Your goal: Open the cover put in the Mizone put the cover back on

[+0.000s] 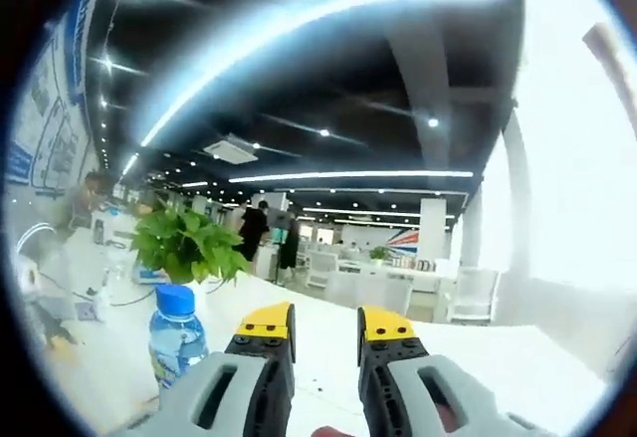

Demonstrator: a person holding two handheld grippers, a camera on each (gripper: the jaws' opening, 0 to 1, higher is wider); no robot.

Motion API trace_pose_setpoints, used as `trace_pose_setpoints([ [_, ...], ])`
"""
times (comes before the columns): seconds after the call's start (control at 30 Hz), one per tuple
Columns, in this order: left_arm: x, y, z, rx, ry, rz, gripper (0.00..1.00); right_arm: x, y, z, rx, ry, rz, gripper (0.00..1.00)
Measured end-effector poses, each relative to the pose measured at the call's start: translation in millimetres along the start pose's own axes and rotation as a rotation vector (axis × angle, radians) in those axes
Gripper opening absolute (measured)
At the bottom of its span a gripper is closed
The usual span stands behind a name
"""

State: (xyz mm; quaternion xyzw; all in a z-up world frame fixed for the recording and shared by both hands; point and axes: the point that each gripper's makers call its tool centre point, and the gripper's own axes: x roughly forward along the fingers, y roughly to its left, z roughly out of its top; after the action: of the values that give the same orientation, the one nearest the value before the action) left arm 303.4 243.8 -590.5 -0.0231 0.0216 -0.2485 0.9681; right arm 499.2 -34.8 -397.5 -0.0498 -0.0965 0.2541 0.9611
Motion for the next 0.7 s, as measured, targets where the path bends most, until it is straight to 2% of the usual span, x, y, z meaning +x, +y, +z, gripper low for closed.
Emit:
trace_pose_setpoints([
  [0.1,0,-1.0,-0.1,0.008,0.001,-0.004,0.20,-9,5,-0.7,0.004,0.008,0.003,0.17],
  [0.13,0,-1.4,-0.2,0.009,0.002,-0.005,0.20,-12,8,1.6,0.047,-0.005,0.011,0.17],
  [0.23,0,-2.3,-0.5,0.007,0.007,-0.006,0.19,-22,8,6.3,0.080,-0.024,0.007,0.17],
  [0.37,-1,-5.4,0.0,-0.006,0.009,-0.017,0.18,-39,14,9.2,0.073,-0.025,-0.003,0.16],
  [0.5,-1,-7.5,-0.7,0.013,0.014,-0.017,0.19,-51,19,4.0,0.074,-0.011,-0.024,0.16],
  [0.7,-3,-6.7,2.5,0.000,-0.005,-0.018,0.20,-69,33,-8.0,0.055,0.021,-0.003,0.17],
])
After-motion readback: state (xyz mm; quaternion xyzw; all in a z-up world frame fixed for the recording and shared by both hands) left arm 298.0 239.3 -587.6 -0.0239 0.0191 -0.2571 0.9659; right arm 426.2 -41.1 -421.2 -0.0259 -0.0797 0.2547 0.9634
